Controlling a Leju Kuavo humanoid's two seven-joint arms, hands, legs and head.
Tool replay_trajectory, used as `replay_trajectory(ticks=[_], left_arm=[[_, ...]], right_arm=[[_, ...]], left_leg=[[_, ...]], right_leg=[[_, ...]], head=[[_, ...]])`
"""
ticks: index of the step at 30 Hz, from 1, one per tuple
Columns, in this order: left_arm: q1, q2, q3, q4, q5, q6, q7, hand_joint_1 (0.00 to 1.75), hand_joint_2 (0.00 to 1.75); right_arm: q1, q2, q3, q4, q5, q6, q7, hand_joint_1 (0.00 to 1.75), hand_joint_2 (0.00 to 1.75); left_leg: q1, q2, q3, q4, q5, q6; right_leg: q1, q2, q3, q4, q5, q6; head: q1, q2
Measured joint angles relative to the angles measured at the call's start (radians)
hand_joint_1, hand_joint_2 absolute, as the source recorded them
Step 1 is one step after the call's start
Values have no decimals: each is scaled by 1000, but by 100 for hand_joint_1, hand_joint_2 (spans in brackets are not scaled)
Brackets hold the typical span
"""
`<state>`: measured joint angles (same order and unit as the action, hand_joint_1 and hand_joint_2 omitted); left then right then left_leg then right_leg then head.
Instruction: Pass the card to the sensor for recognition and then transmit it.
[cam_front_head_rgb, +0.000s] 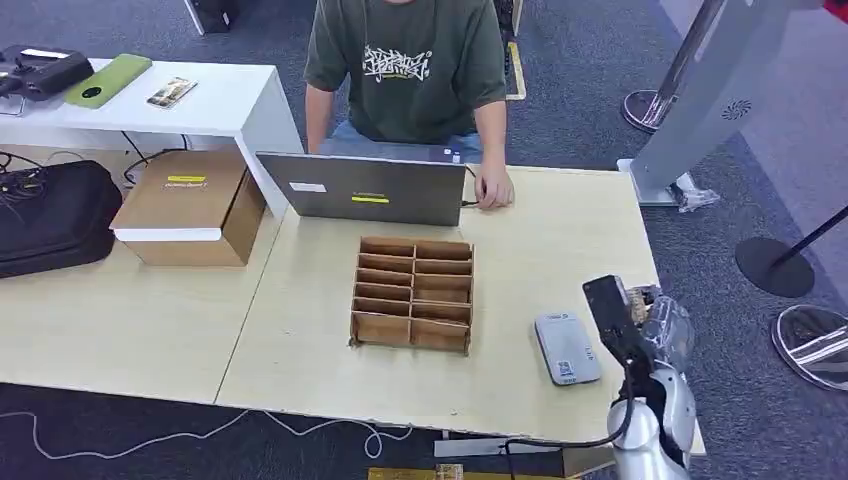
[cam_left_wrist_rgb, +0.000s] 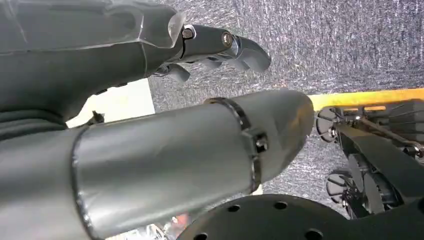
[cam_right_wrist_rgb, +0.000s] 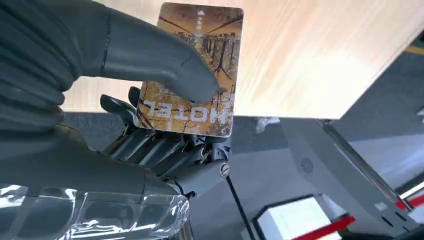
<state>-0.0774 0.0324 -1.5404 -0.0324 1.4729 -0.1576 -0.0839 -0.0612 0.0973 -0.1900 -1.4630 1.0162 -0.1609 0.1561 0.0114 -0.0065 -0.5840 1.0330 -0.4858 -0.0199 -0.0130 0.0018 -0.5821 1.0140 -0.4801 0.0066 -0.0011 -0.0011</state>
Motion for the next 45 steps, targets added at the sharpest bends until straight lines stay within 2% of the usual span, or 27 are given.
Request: replay_trajectory(ticks=[10, 26, 37, 45], left_arm=[[1, 1, 0, 0, 13, 0, 1, 0, 0], [6, 3, 0, 0, 25, -11, 1, 0, 0], [7, 3, 0, 1, 31, -13, 1, 0, 0], [6, 2, 0, 1, 25, -13, 1, 0, 0]], right_arm=[[81, 14, 31, -42, -74, 48, 25, 175, 175], [86, 22, 43, -40, -93, 70, 78, 175, 175], [51, 24, 42, 24, -73, 86, 104, 175, 175], [-7, 42, 67, 91, -53, 69, 88, 175, 175]], left_leg=[[0, 0, 0, 0, -1, 0], [0, 0, 0, 0, -1, 0], [0, 0, 0, 0, 0, 0], [0, 0, 0, 0, 0, 0]], right_leg=[[0, 0, 0, 0, -1, 0], [0, 0, 0, 0, -1, 0], [0, 0, 0, 0, 0, 0], [0, 0, 0, 0, 0, 0]], head=[[0, 0], [0, 0], [0, 0], [0, 0]])
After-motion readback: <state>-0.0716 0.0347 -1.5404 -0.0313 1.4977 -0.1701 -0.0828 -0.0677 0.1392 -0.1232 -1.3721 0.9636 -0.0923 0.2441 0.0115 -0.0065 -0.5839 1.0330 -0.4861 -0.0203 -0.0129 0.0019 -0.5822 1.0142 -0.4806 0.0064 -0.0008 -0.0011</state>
